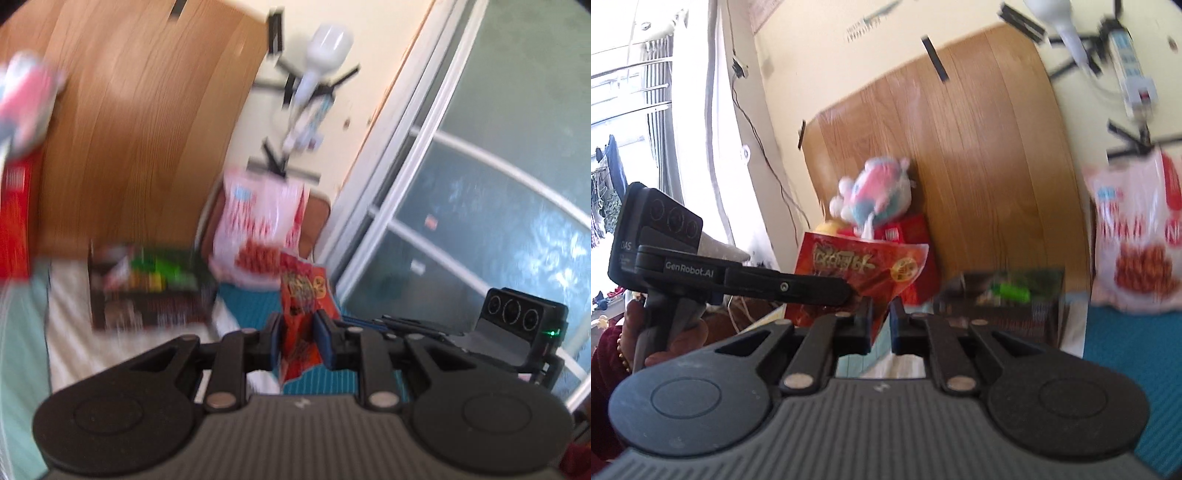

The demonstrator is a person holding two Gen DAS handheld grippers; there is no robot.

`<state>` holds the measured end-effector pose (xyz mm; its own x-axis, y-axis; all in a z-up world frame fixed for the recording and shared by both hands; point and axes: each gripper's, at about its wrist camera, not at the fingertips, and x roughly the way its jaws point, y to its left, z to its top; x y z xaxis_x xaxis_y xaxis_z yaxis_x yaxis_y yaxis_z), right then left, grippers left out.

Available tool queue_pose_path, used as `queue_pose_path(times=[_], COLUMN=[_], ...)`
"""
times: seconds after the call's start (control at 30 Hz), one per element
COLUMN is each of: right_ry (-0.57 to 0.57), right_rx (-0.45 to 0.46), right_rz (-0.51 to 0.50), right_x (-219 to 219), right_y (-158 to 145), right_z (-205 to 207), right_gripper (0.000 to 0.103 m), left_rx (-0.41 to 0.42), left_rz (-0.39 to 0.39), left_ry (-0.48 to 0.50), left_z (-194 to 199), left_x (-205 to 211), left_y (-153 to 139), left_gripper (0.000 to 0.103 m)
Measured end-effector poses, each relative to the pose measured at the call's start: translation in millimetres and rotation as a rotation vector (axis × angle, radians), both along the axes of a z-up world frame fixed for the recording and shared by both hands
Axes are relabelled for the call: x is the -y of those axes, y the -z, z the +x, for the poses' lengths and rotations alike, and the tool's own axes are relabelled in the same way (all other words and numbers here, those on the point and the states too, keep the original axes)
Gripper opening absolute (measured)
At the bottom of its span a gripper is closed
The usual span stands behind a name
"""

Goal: Organize snacks
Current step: 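Lift the red packet and carry it toward the black tin box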

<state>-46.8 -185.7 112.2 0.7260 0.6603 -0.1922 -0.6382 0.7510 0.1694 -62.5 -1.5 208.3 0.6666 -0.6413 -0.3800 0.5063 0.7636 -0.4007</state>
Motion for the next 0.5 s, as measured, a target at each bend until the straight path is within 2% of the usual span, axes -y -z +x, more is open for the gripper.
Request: queue_pose_path(times=[0.1, 0.2, 0.37, 0.5], right_ry=[0.007, 0.015, 0.033, 0.05], right_rx=[0.073, 0.146, 0.189, 0.233], right_rz=[-0.021, -0.064, -0.104, -0.126], right_x=[-10.4, -22.7, -37.7, -43.8], right_y=[-38.6, -74.9, -128.0, -173.1], right_z=[9.8, 21.9, 53.3, 75.1], right_gripper=[0.011, 0.011, 0.011, 0.011], left_rx=[0.088, 0.138, 0.182, 0.265], left_rz=[0.026, 0.041, 0.054, 0.108], left_ry=[-0.021, -0.046, -0.081, -0.121], left_z=[9.0, 25.7, 62.3, 81.1], left_x=[0.0, -1.5, -4.4, 1.1], left_y=[-39.6, -74.3, -126.9, -170.5], left_gripper=[0.02, 0.022, 0.022, 0.022])
